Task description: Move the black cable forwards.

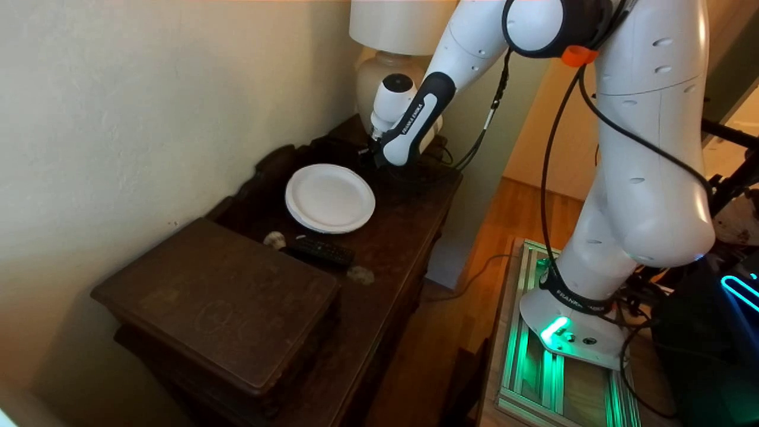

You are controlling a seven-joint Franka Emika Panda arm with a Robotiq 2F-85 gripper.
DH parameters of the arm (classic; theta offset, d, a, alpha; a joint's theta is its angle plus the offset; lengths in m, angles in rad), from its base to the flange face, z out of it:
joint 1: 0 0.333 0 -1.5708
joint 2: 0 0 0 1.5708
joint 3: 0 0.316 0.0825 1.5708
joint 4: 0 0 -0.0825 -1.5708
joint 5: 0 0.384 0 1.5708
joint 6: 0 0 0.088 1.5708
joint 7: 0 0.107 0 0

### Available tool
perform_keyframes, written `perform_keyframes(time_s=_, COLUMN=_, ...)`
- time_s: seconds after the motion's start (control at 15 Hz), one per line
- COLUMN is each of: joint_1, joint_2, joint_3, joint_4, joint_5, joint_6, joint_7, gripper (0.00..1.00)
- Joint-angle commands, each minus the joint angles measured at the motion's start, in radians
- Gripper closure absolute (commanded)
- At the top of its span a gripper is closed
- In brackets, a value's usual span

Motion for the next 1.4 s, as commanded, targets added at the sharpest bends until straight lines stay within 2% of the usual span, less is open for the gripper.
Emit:
perform_keyframes(time_s=0.0, joint_1=0.047, joint_2=0.041, joint_3=-0.049, joint_4=0.021, joint_5=0.063, joint_6=0.03, joint_7=-0.03, gripper=0.66)
perform_keyframes(time_s=0.27, joint_1=0.101, joint_2=0.027, joint_3=-0.099, joint_4=0.018, joint_5=0.081, joint_6=0.015, joint_7=-0.047, gripper=0.94)
perform_keyframes(time_s=0.4, joint_1=0.13, joint_2=0.015, joint_3=-0.124, joint_4=0.018, joint_5=0.081, joint_6=0.002, joint_7=-0.055, gripper=0.99)
perform_keyframes(time_s=0.53, joint_1=0.176, joint_2=0.0, joint_3=-0.165, joint_4=0.017, joint_5=0.073, joint_6=-0.018, joint_7=-0.059, gripper=0.99)
perform_keyframes(time_s=0.73, joint_1=0.265, joint_2=-0.066, joint_3=-0.241, joint_4=0.007, joint_5=0.044, joint_6=-0.109, joint_7=-0.063, gripper=0.98)
perform_keyframes(time_s=1.0, joint_1=0.42, joint_2=-0.174, joint_3=-0.381, joint_4=0.014, joint_5=-0.067, joint_6=-0.246, joint_7=-0.029, gripper=0.98)
perform_keyframes(time_s=1.33, joint_1=0.601, joint_2=-0.271, joint_3=-0.556, joint_4=0.046, joint_5=-0.219, joint_6=-0.304, joint_7=0.018, gripper=0.98)
